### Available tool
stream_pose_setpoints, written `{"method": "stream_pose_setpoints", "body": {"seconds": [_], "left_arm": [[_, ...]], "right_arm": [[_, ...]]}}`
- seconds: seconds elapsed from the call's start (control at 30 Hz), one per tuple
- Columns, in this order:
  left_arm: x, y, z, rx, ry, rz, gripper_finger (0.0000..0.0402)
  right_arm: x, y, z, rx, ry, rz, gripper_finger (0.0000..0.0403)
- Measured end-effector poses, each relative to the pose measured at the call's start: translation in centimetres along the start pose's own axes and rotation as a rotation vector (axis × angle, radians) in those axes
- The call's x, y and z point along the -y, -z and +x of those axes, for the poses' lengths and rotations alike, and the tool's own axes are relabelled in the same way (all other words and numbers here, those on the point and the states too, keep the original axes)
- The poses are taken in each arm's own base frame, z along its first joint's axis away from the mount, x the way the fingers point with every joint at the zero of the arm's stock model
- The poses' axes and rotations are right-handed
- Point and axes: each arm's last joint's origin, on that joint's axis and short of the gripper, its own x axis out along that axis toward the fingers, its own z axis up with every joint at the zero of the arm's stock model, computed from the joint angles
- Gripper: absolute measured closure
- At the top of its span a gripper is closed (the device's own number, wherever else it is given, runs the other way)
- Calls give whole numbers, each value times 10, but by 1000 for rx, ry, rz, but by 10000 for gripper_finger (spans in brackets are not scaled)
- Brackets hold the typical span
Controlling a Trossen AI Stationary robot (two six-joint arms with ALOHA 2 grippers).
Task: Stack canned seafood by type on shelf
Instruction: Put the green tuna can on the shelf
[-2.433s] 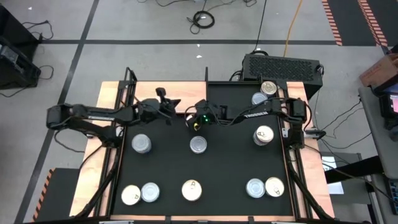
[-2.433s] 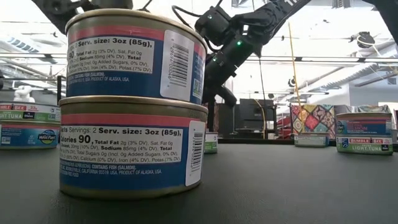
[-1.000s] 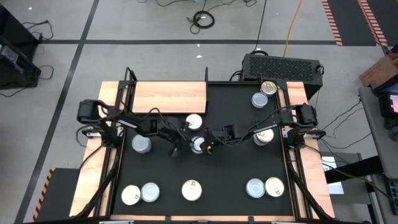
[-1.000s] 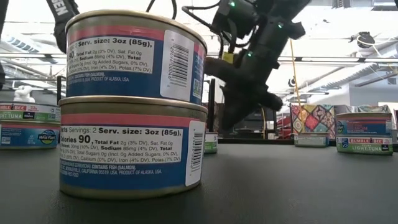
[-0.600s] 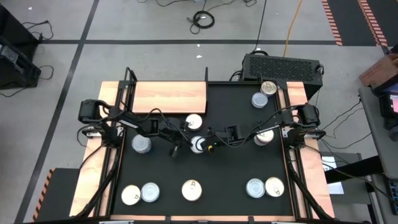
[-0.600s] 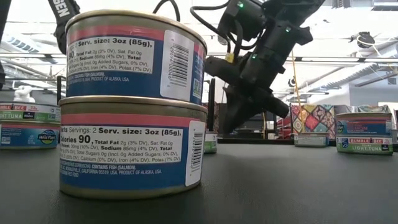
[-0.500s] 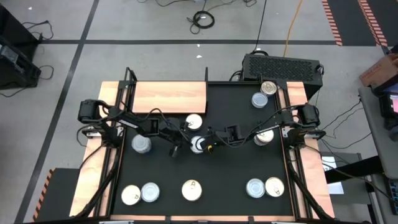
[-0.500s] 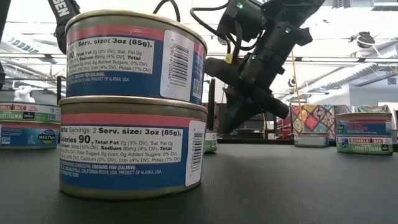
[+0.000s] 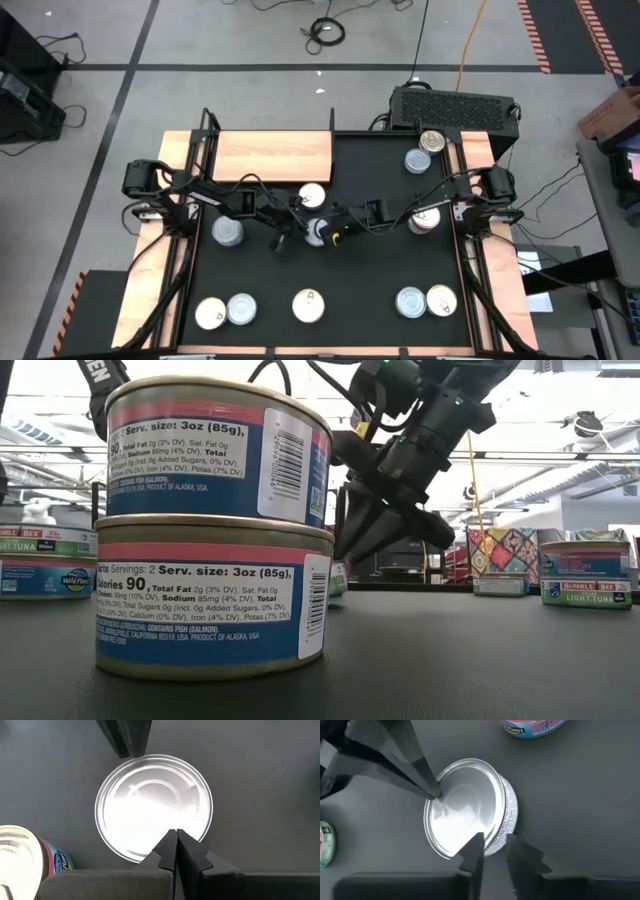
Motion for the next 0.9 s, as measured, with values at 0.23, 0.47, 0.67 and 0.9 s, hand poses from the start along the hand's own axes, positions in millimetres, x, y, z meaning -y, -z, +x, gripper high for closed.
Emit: {"method": "stream_pose_setpoints", "body": {"seconds": [0.23,0.47,0.67,0.9], "left_arm": [[0,1,0,-5,2,-6,389],[1,2,0,-20,12,-13,389],[2,3,0,-26,24,-40,389],[3,5,0,-48,46,-67,389]], "right_arm": [[0,-3,0,7,-12,19,212],[0,-1,8,-18,-27,37,158],[-5,-2,13,-21,-103,42,159],[-5,1,14,-16,-89,69,161]]}}
